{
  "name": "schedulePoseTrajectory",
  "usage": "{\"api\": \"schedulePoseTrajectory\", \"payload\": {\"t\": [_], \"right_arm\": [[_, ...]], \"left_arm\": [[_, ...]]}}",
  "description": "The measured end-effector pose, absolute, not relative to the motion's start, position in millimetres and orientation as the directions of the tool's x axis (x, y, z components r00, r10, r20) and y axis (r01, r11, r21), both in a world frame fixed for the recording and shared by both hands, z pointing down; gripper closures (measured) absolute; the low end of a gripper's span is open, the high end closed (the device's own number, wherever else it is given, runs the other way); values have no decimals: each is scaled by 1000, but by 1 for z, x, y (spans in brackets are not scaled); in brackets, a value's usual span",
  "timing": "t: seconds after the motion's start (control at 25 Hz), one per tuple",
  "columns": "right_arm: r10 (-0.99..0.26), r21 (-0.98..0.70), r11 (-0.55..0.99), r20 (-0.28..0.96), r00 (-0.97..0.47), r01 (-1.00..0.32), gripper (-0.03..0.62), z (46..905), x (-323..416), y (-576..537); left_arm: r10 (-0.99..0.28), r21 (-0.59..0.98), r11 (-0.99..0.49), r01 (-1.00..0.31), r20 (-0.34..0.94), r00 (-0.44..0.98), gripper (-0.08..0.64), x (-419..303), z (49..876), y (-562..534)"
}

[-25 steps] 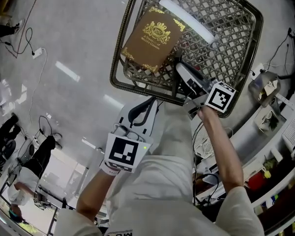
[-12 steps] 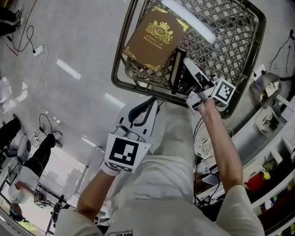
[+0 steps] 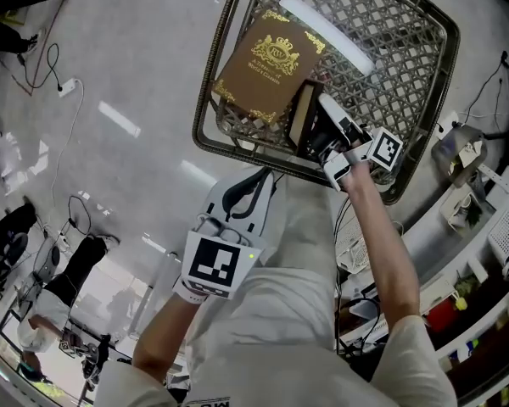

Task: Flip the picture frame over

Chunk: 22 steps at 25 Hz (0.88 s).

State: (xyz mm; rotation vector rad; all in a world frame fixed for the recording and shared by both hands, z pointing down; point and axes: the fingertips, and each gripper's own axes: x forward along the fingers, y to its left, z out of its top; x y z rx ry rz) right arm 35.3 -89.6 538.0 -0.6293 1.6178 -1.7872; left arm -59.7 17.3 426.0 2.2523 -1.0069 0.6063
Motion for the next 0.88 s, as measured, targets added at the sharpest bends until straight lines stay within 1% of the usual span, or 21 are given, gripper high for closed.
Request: {"api": "schedulePoseTrajectory", "payload": {"t": [0.44,0.52,0.64,0.72,0.88], "right_arm": [[-713,-998,-8,-37,-700,60,508,541,51,-85],[-718,-999,-6,-25,-695,42,499,543,57,-85],[-727,-1000,-14,-2,-687,18,468,550,66,-81],[-731,-999,-27,37,-681,-25,465,557,74,-79],[-720,-983,-34,149,-678,-180,465,572,86,-73]], "left_arm": [[-503,354,-515,-780,612,610,534,-51,423,14],[-503,360,-509,-782,613,609,535,-51,422,14],[-499,360,-510,-781,616,609,535,-49,423,15],[-497,358,-514,-779,616,611,534,-48,423,15],[-493,348,-532,-771,613,617,535,-46,424,17]]}}
